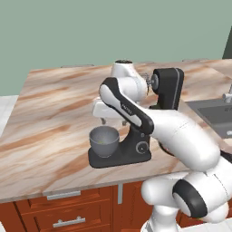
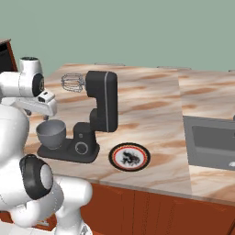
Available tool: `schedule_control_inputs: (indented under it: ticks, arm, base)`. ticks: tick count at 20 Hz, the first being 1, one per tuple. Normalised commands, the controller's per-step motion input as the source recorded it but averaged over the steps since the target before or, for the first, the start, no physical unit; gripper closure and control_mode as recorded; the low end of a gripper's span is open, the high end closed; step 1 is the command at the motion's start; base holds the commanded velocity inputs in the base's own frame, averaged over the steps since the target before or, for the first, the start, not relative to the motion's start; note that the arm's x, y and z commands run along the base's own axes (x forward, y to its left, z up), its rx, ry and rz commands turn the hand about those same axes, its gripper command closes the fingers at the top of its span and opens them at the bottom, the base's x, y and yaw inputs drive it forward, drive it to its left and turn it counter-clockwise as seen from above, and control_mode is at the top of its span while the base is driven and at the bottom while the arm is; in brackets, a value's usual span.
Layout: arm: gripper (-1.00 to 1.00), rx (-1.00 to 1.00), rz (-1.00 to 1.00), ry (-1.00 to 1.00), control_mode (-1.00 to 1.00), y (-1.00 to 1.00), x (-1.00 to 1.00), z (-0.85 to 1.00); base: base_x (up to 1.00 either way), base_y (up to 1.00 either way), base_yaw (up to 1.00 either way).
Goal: Add butter and sugar cubes to the stand mixer bowl and then turn on the stand mixer to begin making frosting.
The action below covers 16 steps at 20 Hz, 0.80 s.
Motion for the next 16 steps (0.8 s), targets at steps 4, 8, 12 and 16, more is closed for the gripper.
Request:
schedule_control_inputs:
  ticks: [4,8,12,16]
  arm:
    - [-1.00,0.21,-0.05,0.00,-1.00,-1.00,-0.75,0.80]
    - [-1.00,0.25,-0.08,0.00,-1.00,-1.00,-0.48,0.43]
    - [-1.00,0.28,-0.09,0.00,-1.00,-1.00,-0.13,0.05]
    - [-1.00,0.31,-0.06,-0.07,-1.00,-1.00,0.00,0.08]
  base:
    - [0.00,0.00,0.00]
    - [0.00,0.00,0.00]
    - [0.00,0.00,0.00]
    - [0.00,0.00,0.00]
